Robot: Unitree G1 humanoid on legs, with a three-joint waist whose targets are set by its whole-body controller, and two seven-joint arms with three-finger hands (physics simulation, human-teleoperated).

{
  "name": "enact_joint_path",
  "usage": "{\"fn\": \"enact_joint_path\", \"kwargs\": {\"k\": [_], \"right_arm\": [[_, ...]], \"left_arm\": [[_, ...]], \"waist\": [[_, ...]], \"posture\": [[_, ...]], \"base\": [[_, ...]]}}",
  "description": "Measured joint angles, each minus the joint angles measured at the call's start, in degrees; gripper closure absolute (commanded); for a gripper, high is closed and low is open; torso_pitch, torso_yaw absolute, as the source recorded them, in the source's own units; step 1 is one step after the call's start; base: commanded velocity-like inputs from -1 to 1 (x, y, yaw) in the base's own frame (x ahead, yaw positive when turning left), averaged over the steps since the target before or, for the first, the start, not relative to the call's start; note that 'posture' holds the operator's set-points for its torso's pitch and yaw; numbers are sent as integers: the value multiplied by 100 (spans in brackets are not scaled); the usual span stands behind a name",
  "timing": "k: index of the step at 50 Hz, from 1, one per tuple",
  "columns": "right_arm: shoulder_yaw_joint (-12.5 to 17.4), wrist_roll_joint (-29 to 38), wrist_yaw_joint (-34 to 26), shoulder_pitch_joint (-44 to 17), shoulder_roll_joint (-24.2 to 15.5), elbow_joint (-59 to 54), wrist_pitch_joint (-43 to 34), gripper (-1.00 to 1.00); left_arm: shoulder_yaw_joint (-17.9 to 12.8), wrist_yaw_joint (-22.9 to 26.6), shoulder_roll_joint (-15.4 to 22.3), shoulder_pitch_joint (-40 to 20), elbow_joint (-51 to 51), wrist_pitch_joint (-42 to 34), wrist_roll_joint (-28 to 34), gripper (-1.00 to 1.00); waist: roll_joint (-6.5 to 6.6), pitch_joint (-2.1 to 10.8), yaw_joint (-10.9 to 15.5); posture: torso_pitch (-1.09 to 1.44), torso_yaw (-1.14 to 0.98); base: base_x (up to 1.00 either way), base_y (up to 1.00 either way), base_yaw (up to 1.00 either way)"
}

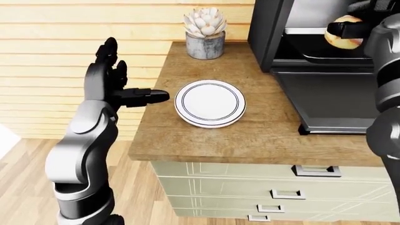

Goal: Place the bread on the tray of the toaster oven.

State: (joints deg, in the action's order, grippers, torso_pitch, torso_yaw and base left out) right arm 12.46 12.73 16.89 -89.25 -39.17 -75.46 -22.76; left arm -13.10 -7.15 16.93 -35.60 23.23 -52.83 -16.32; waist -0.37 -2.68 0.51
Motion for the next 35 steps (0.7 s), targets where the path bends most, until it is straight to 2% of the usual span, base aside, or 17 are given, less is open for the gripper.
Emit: {"fn": "enact_joint_path", "kwargs": {"k": [1,2,4,7,23,35], "right_arm": [[-18,8,-19,-19,-7,-3,-12,-44],[-27,15,-34,-34,-14,2,-25,-64],[-28,26,-56,-58,-27,16,-46,-85],[-27,38,-72,-80,-44,23,-51,-100],[-69,135,-193,-214,-57,16,-112,-100],[-20,24,-514,-615,-118,142,-722,-100]], "left_arm": [[-14,-5,6,-6,26,-24,-13,-100],[-23,-10,11,-8,42,-33,-23,-100],[-32,-17,20,-17,39,-31,-35,-100],[-29,-38,21,-28,35,-40,-44,-100],[-9,-65,31,-14,26,-47,-94,-100],[-21,-83,41,-25,100,-78,-119,-100]], "waist": [[0,-2,0],[1,-1,1],[1,0,4],[-2,3,7],[11,-15,2],[7,-13,-3]], "posture": [[0,0],[0,0],[0,0],[0,0],[0,0],[0,0]], "base": [[0,0,0],[0,0,0],[0,0,0],[0,0,0],[0,0,0],[0,0,0]]}}
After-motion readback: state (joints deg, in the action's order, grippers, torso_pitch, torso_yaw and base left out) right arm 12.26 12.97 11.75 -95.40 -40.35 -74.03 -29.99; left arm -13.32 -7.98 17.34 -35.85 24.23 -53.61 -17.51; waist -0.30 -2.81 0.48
